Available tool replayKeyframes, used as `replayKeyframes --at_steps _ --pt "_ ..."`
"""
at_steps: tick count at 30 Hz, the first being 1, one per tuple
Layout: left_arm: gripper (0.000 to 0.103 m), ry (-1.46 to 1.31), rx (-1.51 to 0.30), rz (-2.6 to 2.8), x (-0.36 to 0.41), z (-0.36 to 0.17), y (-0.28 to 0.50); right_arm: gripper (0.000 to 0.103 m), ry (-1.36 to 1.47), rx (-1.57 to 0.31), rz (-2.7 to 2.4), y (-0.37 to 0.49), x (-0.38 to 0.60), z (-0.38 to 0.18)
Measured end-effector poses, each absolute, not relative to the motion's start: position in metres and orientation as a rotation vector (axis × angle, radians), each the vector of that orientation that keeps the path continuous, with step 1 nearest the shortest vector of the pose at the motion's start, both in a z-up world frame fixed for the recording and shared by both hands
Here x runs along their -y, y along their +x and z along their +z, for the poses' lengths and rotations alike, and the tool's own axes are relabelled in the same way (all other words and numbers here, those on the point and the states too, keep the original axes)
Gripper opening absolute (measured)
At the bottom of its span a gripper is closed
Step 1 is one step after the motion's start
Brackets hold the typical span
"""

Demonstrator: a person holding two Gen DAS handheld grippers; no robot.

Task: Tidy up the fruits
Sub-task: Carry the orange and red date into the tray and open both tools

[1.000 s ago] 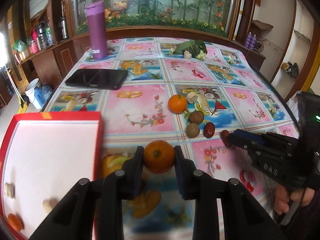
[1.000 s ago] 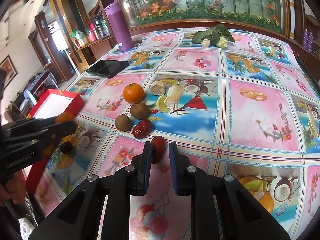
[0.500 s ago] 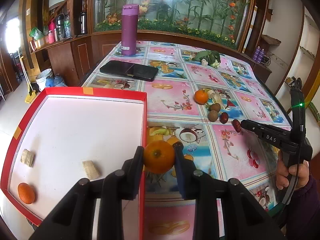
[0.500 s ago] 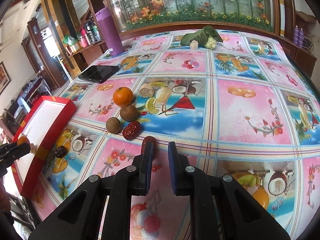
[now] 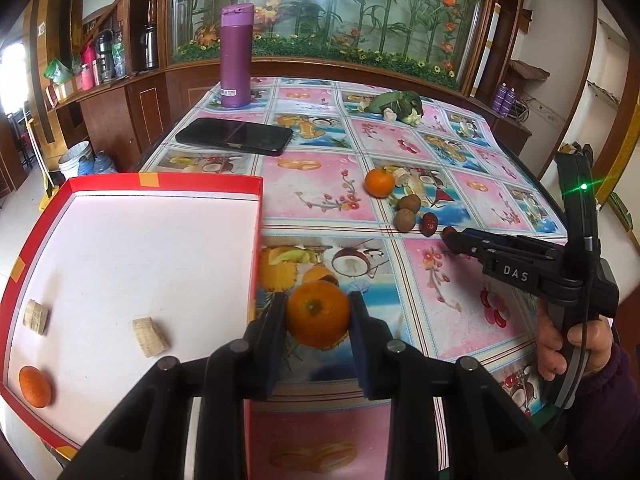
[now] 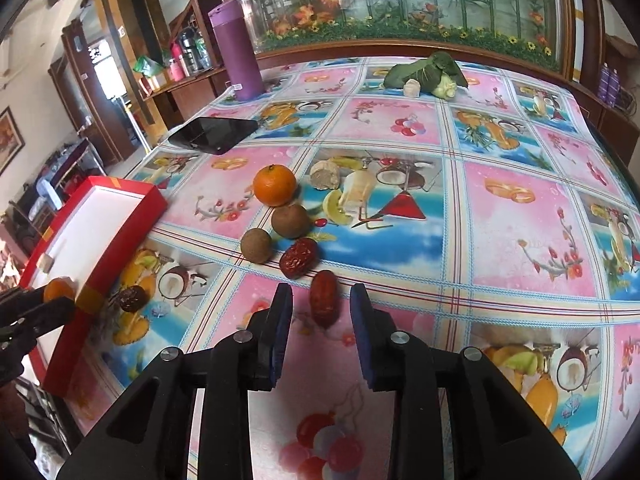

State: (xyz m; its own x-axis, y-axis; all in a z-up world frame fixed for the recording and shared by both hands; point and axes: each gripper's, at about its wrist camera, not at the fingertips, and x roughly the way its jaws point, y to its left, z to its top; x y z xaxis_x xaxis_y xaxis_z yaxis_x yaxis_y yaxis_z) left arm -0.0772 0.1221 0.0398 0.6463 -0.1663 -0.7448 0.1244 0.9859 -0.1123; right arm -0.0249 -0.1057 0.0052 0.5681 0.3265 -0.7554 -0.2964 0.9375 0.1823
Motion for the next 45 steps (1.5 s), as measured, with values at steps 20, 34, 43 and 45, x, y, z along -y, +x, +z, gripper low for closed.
replayKeyframes --at_steps 20,34,43,45 --pt "0.032 -0.091 -0.822 -0.132 -0.145 0.048 -0.087 0.015 0.112 -0.827 0.405 -0.04 0.091 0.02" --pt "0.032 -0.159 -0.806 0.108 -0.248 0.04 -0.083 0.015 0.061 -0.812 0.709 -0.031 -0.081 0.047" --pt "0.032 -0.172 -0.873 0.191 -0.275 0.023 -0.064 0.015 0.017 -0.916 0.711 -0.004 -0.138 0.022" --pt "0.033 -0.167 -0.885 0.208 -0.278 0.02 -0.061 0.015 0.001 -0.934 0.709 -0.002 -0.141 0.017"
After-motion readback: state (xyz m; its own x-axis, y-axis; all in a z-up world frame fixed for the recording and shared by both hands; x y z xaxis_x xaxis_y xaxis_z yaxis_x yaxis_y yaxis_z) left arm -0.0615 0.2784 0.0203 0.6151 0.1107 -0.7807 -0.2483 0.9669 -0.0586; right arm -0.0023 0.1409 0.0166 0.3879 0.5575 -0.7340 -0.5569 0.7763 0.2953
